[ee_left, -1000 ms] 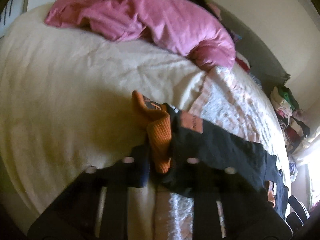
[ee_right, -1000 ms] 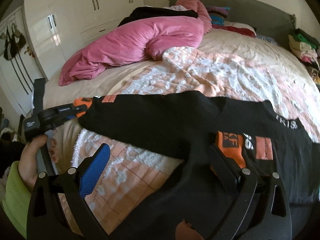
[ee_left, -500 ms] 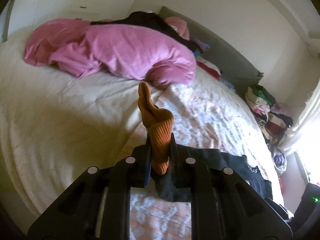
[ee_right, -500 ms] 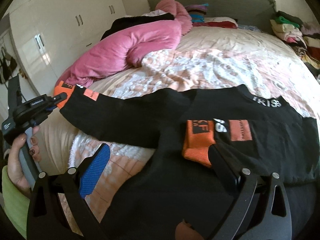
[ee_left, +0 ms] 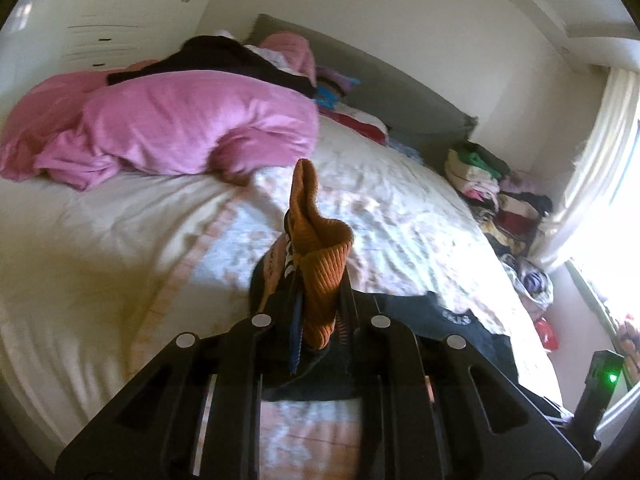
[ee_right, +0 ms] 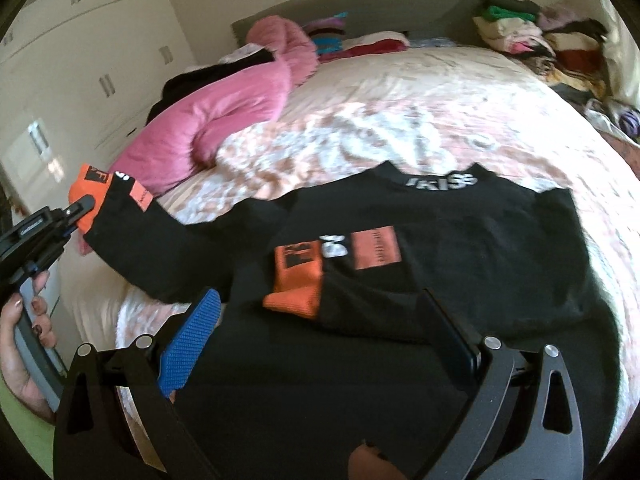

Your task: Fold small clothes

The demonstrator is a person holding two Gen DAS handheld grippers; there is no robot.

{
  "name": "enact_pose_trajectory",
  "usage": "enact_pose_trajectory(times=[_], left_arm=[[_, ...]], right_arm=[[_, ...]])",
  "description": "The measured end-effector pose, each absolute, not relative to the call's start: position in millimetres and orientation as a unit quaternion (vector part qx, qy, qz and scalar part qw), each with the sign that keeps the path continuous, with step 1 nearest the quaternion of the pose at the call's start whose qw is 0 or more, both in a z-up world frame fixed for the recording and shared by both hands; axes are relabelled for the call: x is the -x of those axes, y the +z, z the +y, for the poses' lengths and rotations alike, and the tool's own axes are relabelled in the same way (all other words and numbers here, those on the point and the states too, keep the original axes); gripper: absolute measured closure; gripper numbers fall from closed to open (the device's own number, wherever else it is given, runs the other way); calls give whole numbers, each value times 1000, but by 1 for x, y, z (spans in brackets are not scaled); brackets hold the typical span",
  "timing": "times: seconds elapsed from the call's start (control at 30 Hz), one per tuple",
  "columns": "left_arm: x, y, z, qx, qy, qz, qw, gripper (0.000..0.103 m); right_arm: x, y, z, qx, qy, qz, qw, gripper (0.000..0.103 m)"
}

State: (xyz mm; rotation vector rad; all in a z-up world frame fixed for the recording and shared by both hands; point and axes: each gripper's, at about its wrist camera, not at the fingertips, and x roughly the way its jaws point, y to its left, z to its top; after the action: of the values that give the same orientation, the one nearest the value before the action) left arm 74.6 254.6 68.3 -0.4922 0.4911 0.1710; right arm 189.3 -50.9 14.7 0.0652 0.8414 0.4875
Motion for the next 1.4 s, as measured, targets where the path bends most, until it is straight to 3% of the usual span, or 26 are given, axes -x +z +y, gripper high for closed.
enact_pose_trajectory(times=[0.83,1.4], left_arm=[[-139,88,139,198,-39,266,943,96],[-179,50,63,161,-108,337,921,96]], right_arm=[[-192,23,-153,-106,157,379,906,5],[-193,23,-209,-146,113,369,911,5]])
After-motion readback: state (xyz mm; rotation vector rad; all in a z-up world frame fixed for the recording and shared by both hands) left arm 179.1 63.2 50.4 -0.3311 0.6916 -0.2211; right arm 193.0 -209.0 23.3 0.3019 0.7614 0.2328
